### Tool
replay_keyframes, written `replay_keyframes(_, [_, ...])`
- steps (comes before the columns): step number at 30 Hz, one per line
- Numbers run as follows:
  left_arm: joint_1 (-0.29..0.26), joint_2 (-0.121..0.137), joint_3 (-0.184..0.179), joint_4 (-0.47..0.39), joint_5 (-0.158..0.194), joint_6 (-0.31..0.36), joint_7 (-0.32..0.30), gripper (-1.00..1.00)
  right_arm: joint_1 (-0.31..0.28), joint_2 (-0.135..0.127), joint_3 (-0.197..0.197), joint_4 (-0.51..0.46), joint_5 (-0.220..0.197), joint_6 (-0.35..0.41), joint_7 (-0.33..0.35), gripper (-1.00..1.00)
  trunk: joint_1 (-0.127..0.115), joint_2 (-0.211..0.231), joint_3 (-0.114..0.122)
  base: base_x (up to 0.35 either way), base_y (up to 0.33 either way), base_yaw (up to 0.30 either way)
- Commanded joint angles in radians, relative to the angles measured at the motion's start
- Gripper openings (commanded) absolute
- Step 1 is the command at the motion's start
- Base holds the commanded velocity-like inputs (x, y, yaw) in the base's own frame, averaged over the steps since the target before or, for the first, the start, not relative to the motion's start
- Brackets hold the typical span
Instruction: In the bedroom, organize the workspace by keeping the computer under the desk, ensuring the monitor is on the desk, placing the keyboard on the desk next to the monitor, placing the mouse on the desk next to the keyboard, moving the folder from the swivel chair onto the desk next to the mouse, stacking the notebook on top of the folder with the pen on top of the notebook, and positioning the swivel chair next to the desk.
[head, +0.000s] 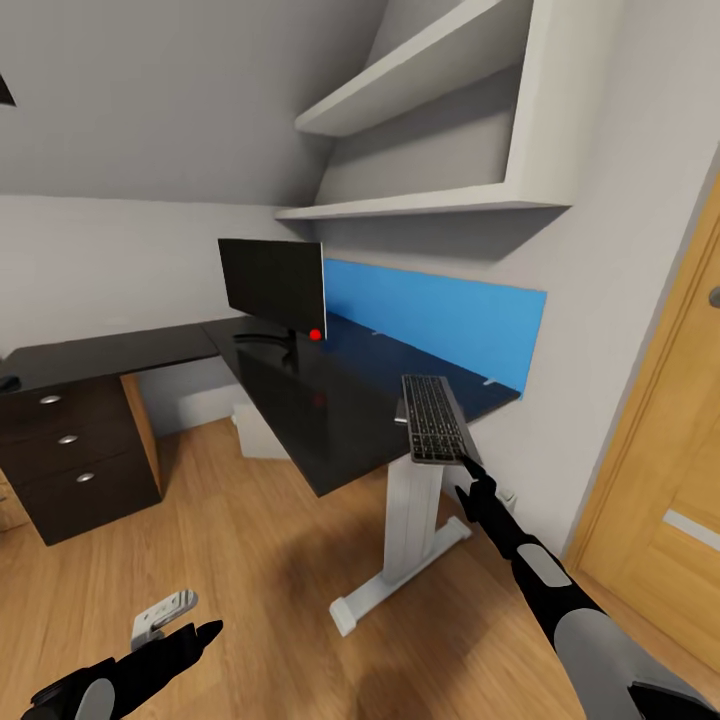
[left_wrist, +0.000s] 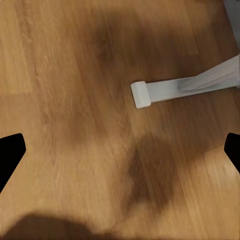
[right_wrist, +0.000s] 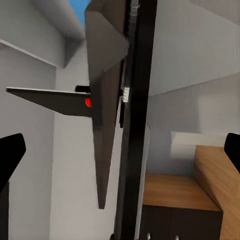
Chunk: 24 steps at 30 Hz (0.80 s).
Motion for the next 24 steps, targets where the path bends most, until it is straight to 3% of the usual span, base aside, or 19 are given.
replay_keyframes(1, [-0.001,-0.001,0.002,-0.001,0.006,0.005,0.002,1.0,-0.001,0.0,-0.003,0.001,-0.008,0.009,0.001,1.0,-0.004,0.007,0.002,0.0,0.0,0.0])
replay_keyframes(6, [0.0,-0.001,0.002,-0.001,0.006,0.005,0.002,1.0,-0.001,0.0,-0.003,0.001,-0.008,0.009,0.001,1.0,-0.023,0.042,0.018,0.0,0.0,0.0])
replay_keyframes(24, [0.0,-0.002,0.002,-0.002,0.007,0.005,0.001,1.0,-0.001,-0.001,-0.003,0.001,-0.008,0.007,-0.033,1.0,-0.023,0.042,0.018,0.011,0.01,0.0])
